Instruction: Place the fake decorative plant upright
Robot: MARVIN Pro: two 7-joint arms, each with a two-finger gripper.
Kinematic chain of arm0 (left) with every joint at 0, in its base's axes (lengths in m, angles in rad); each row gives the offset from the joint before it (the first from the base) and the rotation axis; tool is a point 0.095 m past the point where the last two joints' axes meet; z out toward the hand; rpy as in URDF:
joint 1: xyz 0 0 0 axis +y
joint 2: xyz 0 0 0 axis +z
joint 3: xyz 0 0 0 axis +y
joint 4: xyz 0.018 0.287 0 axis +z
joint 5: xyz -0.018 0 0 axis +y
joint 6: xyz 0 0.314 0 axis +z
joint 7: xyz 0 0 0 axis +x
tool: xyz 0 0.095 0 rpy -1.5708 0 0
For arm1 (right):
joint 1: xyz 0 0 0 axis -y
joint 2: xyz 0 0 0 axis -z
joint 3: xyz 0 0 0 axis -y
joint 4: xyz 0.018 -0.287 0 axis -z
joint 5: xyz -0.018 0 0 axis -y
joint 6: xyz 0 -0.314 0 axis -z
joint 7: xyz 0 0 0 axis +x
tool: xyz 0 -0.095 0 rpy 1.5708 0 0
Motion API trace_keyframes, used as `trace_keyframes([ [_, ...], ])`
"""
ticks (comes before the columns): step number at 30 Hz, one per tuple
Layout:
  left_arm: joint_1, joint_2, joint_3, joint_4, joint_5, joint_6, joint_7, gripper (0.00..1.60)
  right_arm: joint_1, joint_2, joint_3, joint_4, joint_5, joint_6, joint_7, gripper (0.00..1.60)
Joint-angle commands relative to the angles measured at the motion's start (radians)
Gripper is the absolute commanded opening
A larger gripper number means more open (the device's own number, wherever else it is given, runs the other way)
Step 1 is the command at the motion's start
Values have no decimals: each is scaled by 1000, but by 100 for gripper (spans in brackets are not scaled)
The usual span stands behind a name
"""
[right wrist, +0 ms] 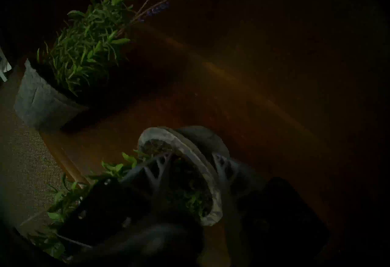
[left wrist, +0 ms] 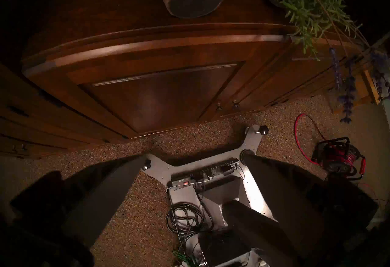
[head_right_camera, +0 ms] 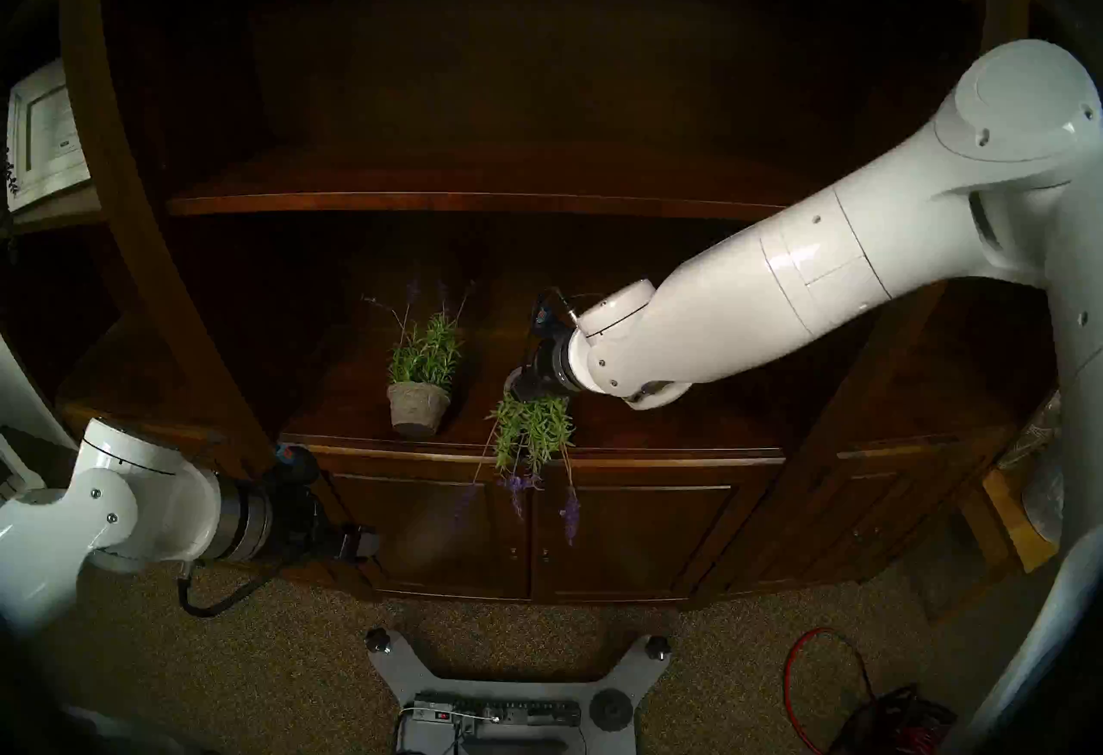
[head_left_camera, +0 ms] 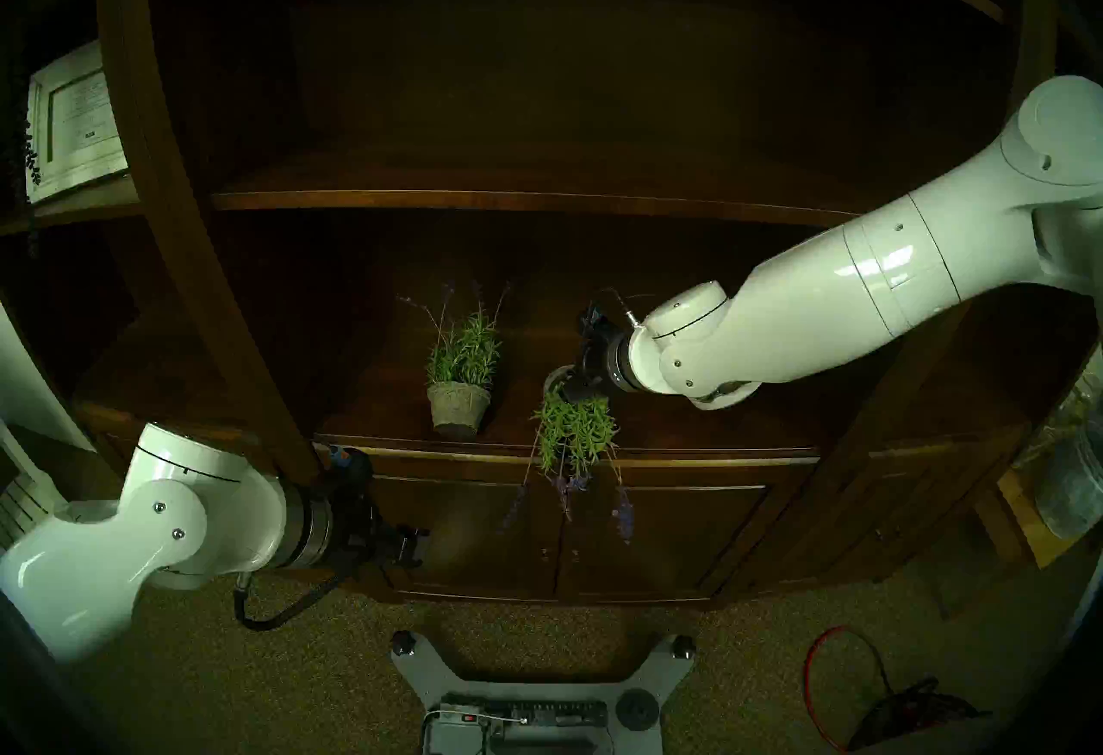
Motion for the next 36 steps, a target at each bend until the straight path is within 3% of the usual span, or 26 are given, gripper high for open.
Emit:
trace_keyframes([
  [1, -7, 1, -13, -12, 0, -1, 0, 160, 13, 27, 10, 11, 35, 16, 17, 3],
  [13, -7, 1, -13, -12, 0, -1, 0, 160, -13, 45, 5, 59, 84, 38, 71, 0],
  [28, -8, 2, -12, -11, 0, -1, 0, 160, -63, 58, 6, 155, 219, 87, 117, 0],
  [36, -8, 1, -12, -11, 0, -1, 0, 160, -70, 56, -6, 183, 250, 100, 128, 0],
])
